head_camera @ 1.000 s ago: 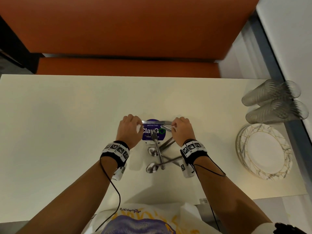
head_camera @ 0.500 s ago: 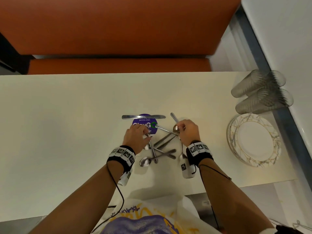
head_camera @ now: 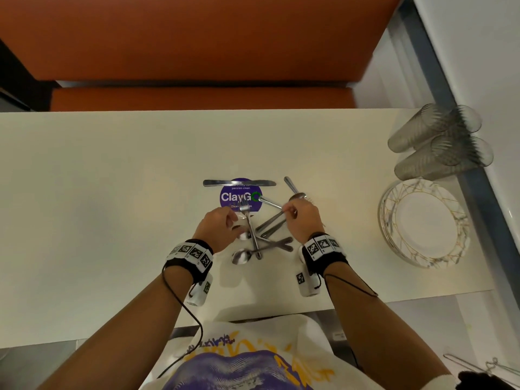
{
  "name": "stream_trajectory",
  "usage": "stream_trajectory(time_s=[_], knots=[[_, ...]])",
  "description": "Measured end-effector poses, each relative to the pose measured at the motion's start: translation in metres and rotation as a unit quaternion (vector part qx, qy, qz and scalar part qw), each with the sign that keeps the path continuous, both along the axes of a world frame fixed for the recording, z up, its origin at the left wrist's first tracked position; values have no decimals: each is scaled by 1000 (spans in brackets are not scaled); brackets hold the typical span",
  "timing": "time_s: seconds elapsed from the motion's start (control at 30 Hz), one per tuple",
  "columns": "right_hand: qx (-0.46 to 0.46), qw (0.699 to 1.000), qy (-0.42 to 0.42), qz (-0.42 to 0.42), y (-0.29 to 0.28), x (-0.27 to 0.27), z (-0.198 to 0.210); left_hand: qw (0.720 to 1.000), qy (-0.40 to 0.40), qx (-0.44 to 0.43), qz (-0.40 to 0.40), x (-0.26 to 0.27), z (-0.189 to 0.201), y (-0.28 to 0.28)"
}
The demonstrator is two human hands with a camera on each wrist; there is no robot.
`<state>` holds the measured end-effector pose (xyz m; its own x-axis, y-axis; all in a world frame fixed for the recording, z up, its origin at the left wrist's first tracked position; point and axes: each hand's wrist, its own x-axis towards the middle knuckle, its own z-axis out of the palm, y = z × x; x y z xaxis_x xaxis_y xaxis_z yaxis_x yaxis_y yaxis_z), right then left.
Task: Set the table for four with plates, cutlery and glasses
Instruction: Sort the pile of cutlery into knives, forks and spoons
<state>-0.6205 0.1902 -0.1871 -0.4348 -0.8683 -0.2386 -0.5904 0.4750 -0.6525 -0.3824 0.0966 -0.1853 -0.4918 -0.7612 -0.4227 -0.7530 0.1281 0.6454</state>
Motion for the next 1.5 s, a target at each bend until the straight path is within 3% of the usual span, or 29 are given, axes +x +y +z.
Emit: stream_trajectory(time_s=[0.37, 0.47, 0.6, 0.8, 1.1, 1.27, 1.37, 1.5], knots=[[32, 995, -9, 99, -14, 55, 8, 992, 98, 42, 63, 1, 23, -7], [86, 986, 41, 138, -21, 72, 11, 991, 109, 40, 64, 4, 29, -10], [113, 988, 4, 103, -25, 78, 14, 988, 128, 25, 85, 11, 27, -10], [64, 996, -58, 7, -15, 60, 16, 975, 152, -31, 162, 26, 29, -22], [124, 984, 118, 43, -4, 47, 10, 929, 251, -31, 269, 40, 55, -56], [127, 968, 215, 23, 2, 59, 12, 894, 297, 40, 333, 38, 62, -61], [41, 987, 153, 38, 2, 69, 13, 880, 311, 102, 345, 38, 61, -57], [37, 981, 42, 187, 3, 90, 15, 868, 328, 181, 325, 39, 56, -42]])
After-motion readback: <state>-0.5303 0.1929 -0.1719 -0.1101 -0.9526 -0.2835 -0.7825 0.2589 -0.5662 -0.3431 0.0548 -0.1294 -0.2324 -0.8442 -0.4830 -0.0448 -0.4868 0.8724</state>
